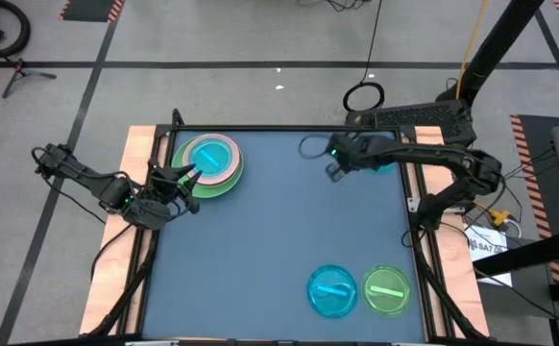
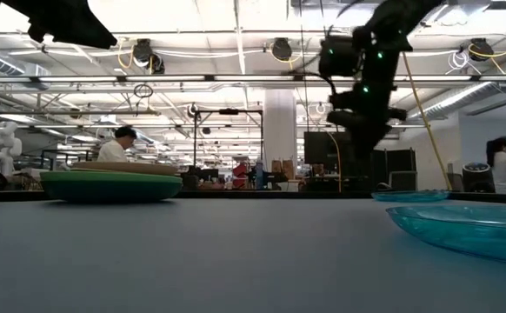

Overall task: Stack plastic plates
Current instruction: Stack the top right blue plate on top of the top left blue plate

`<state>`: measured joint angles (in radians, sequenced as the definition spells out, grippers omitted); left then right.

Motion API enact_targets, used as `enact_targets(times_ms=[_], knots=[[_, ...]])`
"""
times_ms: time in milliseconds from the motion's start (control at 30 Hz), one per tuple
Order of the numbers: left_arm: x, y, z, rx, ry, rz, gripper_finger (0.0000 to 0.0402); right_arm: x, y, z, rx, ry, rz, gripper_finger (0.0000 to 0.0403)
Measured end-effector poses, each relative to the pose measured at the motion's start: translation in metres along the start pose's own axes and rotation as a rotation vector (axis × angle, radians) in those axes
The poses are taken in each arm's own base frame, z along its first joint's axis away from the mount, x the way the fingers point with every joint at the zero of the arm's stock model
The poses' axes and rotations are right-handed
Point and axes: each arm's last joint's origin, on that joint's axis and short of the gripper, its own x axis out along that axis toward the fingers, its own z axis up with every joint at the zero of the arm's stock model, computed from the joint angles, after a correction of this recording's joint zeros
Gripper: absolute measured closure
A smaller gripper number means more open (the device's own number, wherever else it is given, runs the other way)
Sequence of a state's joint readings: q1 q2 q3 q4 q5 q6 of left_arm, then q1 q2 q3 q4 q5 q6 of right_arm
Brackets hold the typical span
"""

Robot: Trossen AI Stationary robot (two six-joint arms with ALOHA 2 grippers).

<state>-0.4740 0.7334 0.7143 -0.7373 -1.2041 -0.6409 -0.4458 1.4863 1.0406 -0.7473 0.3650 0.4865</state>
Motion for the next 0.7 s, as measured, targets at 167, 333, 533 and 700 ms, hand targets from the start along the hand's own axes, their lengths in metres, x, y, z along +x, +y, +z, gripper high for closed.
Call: enact_targets(times_ms=[167,333,533,700], knots=[[0.0,0.0,0.0,0.007,0.0,0.0,0.0272,0.017,-0.031,0.003,0.114,0.088,-0.072,0.0302],[0.0,0.0,0.0,0.019,0.0,0.0,0.0272,0.032,-0.043,0.009,0.132,0.118,-0.086,0.0254],[0.0,0.0,0.0,0.027,0.0,0.0,0.0272,0.048,-0.046,0.01,0.152,0.161,-0.113,0.0226],[0.0,0.0,0.0,0.03,0.0,0.001,0.0272,0.068,-0.039,0.01,0.12,0.191,-0.118,0.023]])
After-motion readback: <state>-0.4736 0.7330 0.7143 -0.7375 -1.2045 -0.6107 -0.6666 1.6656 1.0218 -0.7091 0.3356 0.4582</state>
